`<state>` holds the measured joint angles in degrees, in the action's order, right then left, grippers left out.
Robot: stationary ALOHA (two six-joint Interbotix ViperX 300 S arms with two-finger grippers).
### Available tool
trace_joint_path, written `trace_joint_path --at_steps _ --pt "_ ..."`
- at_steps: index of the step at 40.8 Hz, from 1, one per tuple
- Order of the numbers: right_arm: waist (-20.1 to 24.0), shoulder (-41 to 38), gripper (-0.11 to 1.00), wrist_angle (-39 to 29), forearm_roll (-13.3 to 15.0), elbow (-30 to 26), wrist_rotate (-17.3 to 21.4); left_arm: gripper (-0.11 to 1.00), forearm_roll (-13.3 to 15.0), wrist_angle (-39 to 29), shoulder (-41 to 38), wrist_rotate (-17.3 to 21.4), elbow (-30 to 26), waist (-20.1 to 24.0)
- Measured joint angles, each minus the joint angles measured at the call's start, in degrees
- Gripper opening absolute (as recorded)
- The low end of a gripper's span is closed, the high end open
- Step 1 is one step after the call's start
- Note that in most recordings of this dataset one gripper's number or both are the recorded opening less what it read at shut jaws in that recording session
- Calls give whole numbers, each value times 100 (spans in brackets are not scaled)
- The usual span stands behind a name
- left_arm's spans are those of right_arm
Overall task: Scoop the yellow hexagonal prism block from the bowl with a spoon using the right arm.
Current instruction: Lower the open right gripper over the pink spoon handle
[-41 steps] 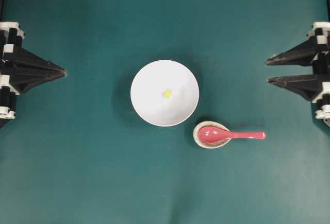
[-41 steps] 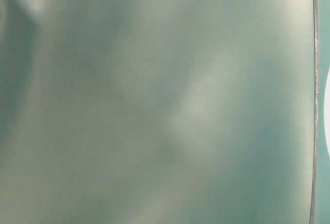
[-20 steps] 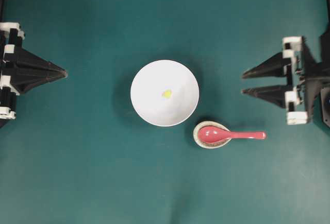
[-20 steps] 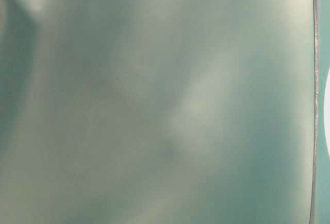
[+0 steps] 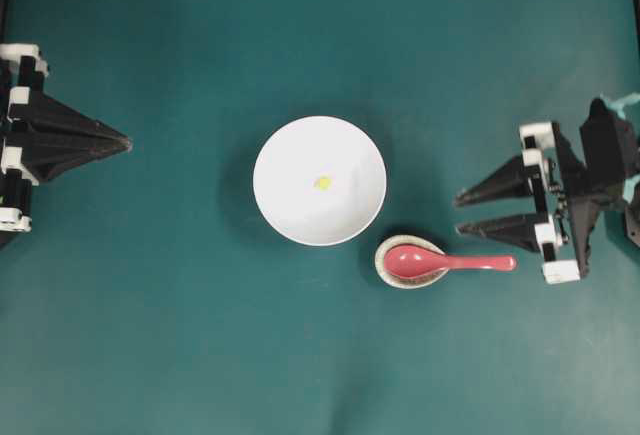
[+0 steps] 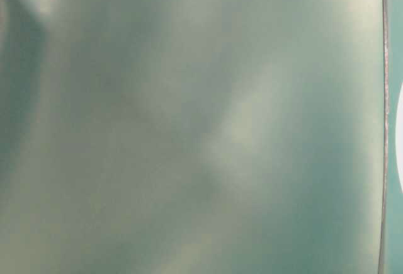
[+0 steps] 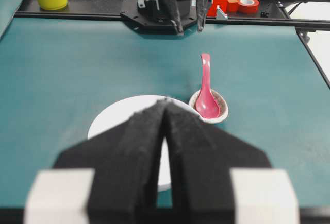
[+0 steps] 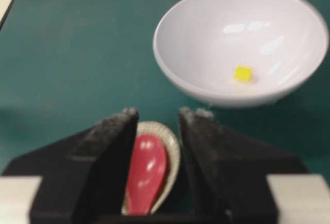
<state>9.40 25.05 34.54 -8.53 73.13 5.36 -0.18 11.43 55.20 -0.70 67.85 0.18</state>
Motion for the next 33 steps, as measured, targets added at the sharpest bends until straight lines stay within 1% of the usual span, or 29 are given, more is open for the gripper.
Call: trace_joint_path --at_steps 6,13,18,22,27,33 --pt "396 -352 42 554 -360 202 18 -1 -9 0 0 -9 0 -9" --pt "905 -896 41 1107 -976 316 9 -1 -9 0 -9 -9 0 0" --pt "1230 -1354 41 1371 -1459 325 9 -1 -9 0 -18 -9 0 -9" --pt "1415 -1661 41 1529 -1731 325 9 -1 0 0 -18 -9 0 0" --pt "1564 -1942 41 1749 -1934 316 9 -1 0 -9 -18 -9 0 -9" --pt "1644 -2092 41 1942 -2039 308 9 -1 0 -44 -18 -9 0 0"
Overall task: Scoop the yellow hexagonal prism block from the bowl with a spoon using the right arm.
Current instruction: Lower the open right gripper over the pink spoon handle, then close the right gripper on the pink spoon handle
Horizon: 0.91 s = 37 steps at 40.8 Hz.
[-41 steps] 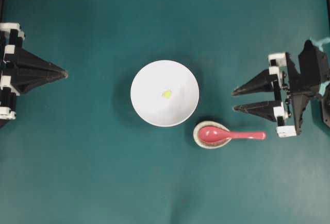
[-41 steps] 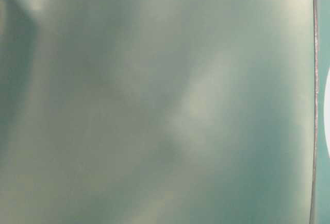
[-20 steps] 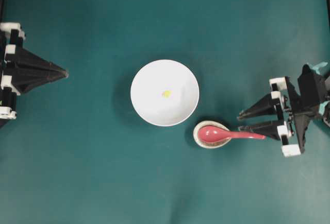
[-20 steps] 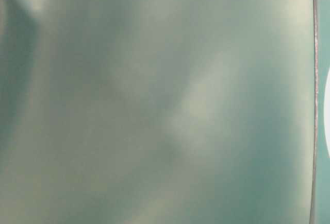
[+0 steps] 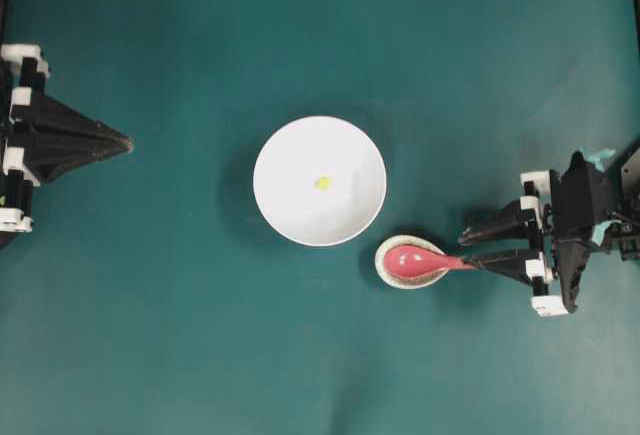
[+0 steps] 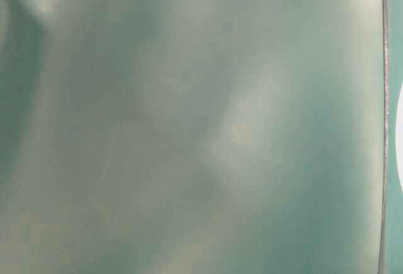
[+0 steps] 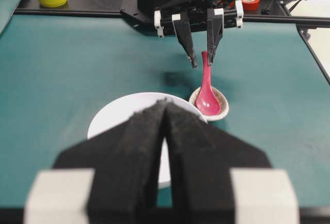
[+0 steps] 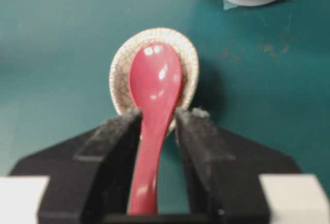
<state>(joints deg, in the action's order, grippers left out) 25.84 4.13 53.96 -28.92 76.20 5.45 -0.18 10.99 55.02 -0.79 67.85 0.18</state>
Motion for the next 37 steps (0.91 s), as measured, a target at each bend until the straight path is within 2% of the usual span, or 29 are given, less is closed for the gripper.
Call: trace_joint_path --at_steps 18,37 --pt "246 -79 41 53 -9 -9 9 -1 -9 -114 -9 9 0 -9" --pt "255 -527 41 53 -18 -123 0 -1 -9 -114 -9 0 0 0"
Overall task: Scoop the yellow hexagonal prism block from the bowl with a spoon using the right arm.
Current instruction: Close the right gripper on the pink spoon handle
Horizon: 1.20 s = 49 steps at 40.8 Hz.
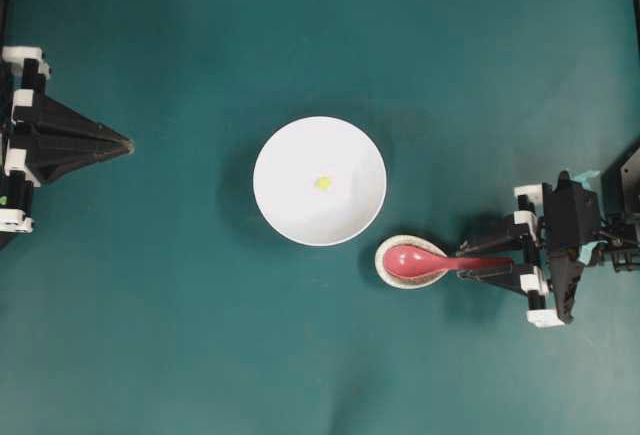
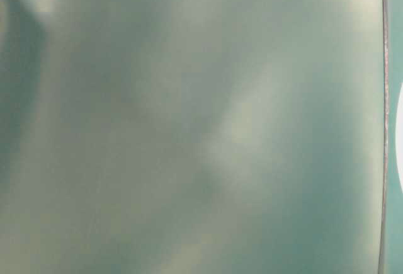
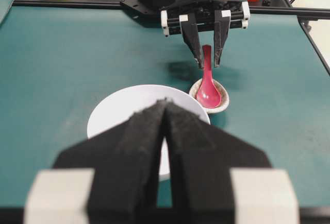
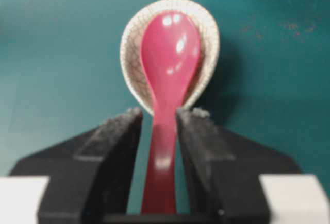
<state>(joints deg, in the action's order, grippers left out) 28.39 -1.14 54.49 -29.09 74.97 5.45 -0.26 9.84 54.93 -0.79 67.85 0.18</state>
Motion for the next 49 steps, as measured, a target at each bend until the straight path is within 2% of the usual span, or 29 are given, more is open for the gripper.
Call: trace_joint_path --at_steps 28,49 --pt "0 0 41 -62 0 26 -53 -1 9 0 0 0 0 -9" --pt "-18 -176 41 -272 -123 -62 -105 -1 0 9 0 0 -9 0"
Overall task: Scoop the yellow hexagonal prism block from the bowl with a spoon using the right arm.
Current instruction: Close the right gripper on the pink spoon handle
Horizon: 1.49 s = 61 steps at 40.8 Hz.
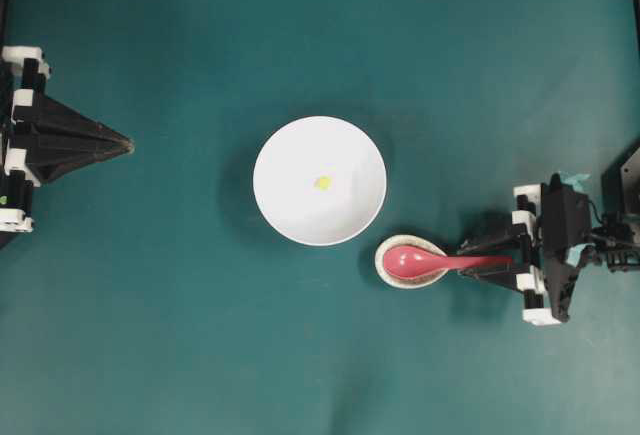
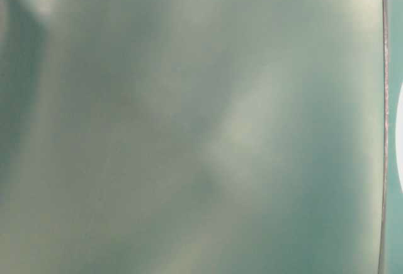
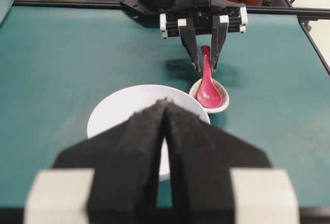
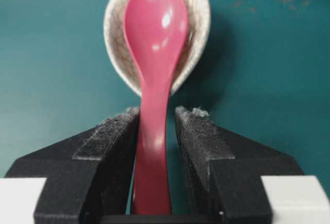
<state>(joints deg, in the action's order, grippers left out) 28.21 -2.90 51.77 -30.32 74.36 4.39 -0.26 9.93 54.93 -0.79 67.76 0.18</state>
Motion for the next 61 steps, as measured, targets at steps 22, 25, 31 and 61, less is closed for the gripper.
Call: trace_joint_path --at_steps 22,25,31,61 --pt "-9 -114 41 70 0 -97 -185 -1 0 -9 0 0 9 -9" --pt "-9 -114 41 79 9 -97 -176 -1 9 -9 0 0 9 0" --pt "-9 -114 41 132 0 -97 -193 -1 9 0 0 0 9 0" --pt "-9 -114 41 264 9 -97 -202 -1 0 -9 0 0 9 0"
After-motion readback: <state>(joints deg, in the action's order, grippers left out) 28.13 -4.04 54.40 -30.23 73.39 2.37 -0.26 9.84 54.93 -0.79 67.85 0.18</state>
